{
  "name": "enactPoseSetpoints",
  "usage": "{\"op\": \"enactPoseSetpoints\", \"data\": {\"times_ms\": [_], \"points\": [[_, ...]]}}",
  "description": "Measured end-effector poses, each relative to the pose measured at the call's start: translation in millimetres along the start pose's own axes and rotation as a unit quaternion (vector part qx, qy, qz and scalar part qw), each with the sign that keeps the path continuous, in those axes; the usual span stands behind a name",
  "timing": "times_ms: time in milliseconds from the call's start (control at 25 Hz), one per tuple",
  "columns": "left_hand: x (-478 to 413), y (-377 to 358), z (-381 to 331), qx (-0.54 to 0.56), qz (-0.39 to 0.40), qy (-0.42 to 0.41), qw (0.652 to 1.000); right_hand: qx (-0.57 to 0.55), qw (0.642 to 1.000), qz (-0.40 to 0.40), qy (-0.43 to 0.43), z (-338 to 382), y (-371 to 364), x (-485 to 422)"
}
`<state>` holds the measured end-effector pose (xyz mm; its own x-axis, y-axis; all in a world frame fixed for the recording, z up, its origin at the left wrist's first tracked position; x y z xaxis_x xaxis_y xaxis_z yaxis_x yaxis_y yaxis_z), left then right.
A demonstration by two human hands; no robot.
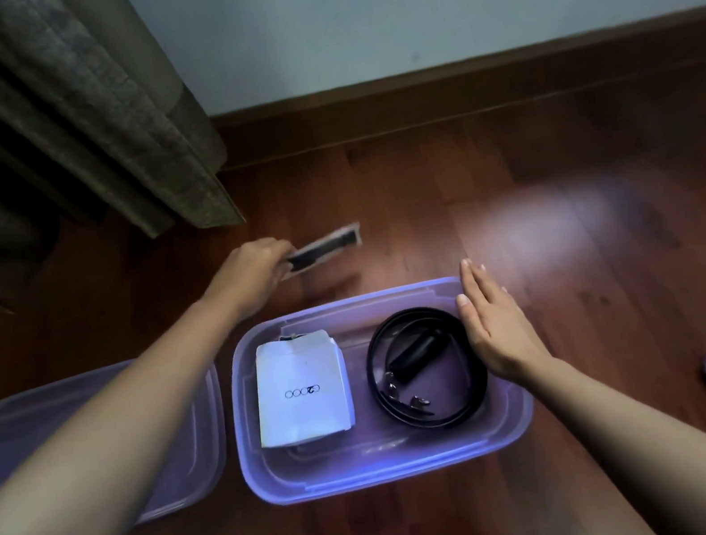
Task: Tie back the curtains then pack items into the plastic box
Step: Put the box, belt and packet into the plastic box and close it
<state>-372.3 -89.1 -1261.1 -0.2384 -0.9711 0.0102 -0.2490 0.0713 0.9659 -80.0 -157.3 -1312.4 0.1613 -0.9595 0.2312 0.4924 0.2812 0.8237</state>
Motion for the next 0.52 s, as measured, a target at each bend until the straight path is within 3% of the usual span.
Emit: {"op": "enactPoseSetpoints", "data": {"times_ms": [80,160,320,400,520], "points": [[31,29,-22,0.044,-0.152,-0.088,0.983,-0.003,1.000,0.001,-0.001,-1,1,1],[70,42,-47,0.115,-0.223,-0.173,0.952,-0.008,1.000,0.000,-0.004,-2,1,0],[144,7,-90,0.115,-0.103,-0.358,0.921,-0.012,1.000,-0.007,-0.002,0,2,0],[166,-24,-99,0.042,-0.042,-0.412,0.909,-0.005,1.000,-0.006,0.000,2,2,1],[178,-57,-108,-0.073,-0.018,-0.447,0.891,0.007,1.000,-0.005,0.001,2,2,2]]}}
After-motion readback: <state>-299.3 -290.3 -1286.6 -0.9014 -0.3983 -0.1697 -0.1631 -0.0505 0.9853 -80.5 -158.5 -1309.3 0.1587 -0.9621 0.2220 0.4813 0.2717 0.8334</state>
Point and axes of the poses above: each hand's wrist, its own x-axis away from the middle knuckle, its own y-axis out of the back of the hand, z = x × y, the point moved 6 cm from there along -x, towards the middle knuckle, and after that the axes turned 2 degrees about -z, right-handed, at the moved point
